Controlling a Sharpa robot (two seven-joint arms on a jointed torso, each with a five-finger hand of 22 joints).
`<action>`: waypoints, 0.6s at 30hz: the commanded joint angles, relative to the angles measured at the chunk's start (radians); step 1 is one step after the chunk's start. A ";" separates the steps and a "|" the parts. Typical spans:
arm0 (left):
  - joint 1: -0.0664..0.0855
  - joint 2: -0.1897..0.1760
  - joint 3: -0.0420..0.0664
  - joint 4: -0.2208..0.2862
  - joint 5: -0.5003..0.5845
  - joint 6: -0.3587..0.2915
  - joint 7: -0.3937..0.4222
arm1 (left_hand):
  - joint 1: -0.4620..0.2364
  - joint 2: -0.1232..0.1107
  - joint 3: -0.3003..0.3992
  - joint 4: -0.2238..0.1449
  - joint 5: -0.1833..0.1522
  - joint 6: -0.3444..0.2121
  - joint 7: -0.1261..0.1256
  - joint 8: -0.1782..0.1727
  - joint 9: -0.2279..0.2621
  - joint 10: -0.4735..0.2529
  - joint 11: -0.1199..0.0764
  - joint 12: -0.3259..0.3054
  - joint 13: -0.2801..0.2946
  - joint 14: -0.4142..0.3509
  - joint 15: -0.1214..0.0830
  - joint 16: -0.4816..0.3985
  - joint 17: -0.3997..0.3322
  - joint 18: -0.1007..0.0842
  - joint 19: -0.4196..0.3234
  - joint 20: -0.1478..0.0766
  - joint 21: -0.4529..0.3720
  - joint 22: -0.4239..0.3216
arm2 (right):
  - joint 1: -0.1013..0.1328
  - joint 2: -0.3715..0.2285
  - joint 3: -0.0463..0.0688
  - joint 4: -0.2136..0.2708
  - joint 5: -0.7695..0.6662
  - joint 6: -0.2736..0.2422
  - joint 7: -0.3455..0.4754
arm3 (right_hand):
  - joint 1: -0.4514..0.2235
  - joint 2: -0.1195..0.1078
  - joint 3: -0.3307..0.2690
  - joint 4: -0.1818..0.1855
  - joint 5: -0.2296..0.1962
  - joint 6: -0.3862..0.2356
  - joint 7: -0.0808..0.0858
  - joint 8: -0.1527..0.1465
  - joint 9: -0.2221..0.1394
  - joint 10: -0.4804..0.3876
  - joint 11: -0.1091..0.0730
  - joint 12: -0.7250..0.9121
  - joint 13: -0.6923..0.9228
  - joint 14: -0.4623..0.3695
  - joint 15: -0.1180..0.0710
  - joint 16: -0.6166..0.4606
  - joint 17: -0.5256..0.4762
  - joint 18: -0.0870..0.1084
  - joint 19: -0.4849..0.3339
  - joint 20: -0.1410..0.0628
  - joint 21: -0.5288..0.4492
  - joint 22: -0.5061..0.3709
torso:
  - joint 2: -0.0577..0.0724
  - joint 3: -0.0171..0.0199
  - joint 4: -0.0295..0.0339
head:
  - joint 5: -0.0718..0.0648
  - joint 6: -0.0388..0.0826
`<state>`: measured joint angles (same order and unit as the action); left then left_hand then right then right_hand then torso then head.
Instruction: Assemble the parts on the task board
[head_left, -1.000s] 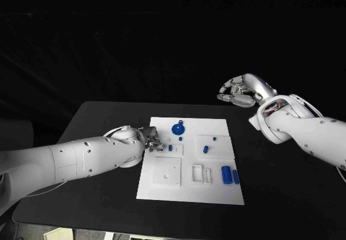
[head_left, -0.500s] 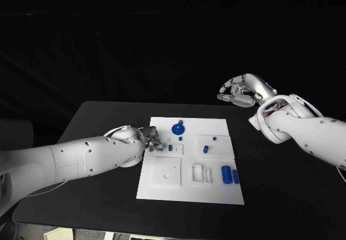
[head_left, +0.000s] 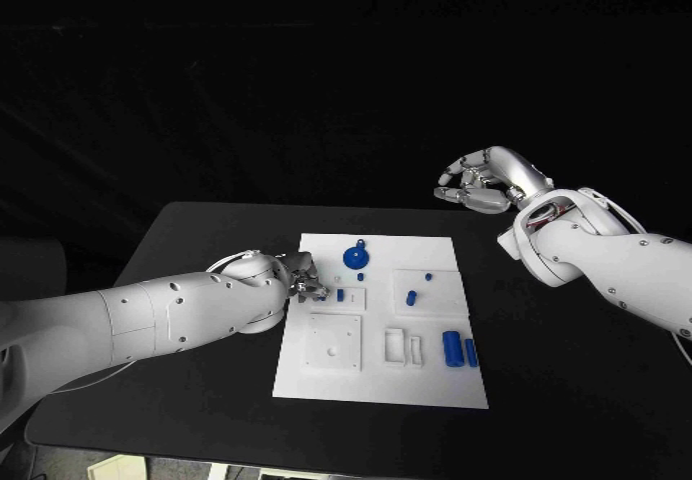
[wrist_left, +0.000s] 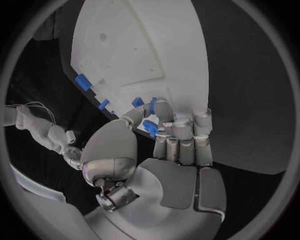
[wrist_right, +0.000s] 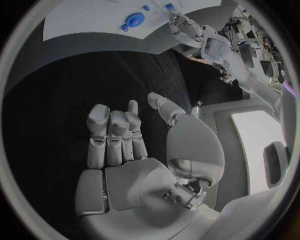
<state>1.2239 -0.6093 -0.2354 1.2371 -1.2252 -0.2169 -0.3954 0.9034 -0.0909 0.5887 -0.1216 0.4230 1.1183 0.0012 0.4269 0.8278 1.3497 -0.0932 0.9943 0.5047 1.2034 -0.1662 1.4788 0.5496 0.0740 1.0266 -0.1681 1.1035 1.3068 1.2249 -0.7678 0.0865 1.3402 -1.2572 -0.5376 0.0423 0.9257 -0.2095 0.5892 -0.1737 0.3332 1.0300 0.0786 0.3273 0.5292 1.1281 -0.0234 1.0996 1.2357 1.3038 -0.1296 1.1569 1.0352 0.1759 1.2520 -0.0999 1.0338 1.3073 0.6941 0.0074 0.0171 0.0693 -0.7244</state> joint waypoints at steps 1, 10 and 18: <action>-0.009 0.003 -0.006 0.001 0.007 0.044 0.000 | -0.001 -0.016 0.072 -0.063 -0.008 0.003 0.006 -0.003 -0.002 0.014 -0.009 -0.006 0.001 0.042 -0.041 -0.005 0.002 0.008 0.007 -0.105 -0.003 0.001 | 0.000 0.000 0.001 0.000 0.000 0.010 0.007 | 0.007 0.002 -0.002 0.005 0.007 0.001 0.008 -0.006 0.001 -0.009 -0.001 -0.006 -0.001 0.003 -0.003 -0.005 0.001 0.086 0.003 -0.007 -0.004 0.006 | 0.000 0.0002 -0.0001 | 0.000 -0.001; -0.009 0.003 -0.006 0.000 0.008 0.047 -0.001 | -0.012 -0.045 0.069 -0.032 -0.046 0.003 0.006 -0.003 -0.008 0.013 -0.009 -0.008 0.003 0.041 -0.041 -0.008 0.004 0.010 0.008 -0.105 -0.005 0.002 | 0.000 0.000 0.001 -0.001 0.000 0.010 0.008 | 0.004 0.002 -0.003 0.008 0.013 0.001 0.008 -0.007 0.002 -0.009 -0.001 -0.006 -0.001 0.003 -0.003 -0.006 0.001 0.086 0.003 -0.007 -0.004 0.006 | -0.001 -0.0002 0.0003 | 0.000 -0.002; -0.009 0.004 -0.006 -0.005 0.009 0.036 0.001 | -0.016 -0.060 0.070 -0.008 -0.084 0.002 0.006 -0.001 -0.011 0.012 -0.009 -0.009 0.005 0.042 -0.041 -0.010 0.006 0.011 0.008 -0.106 -0.006 0.003 | 0.000 0.001 0.001 -0.001 0.000 0.010 0.008 | 0.003 0.002 -0.004 0.010 0.017 0.001 0.008 -0.007 0.002 -0.009 -0.001 -0.006 -0.001 0.003 -0.003 -0.006 0.002 0.086 0.003 -0.007 -0.005 0.006 | 0.000 -0.0003 0.0004 | -0.001 -0.002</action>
<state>1.2225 -0.6083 -0.2358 1.2329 -1.2236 -0.2121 -0.3955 0.8879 -0.1411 0.6501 -0.1255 0.3415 1.1180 0.0014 0.4269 0.8172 1.3600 -0.1003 0.9905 0.5088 1.2154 -0.1716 1.4752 0.5546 0.0781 1.0265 -0.1680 1.1035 1.3080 1.2249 -0.7677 0.0865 1.3391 -1.2568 -0.5375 0.0423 0.9258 -0.2095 0.5865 -0.1709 0.3448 1.0300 0.0786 0.3239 0.5300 1.1283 -0.0232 1.0995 1.2358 1.3038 -0.1295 1.1569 1.0360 0.1760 1.2537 -0.0981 1.0338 1.3081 0.6936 0.0073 0.0173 0.0684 -0.7266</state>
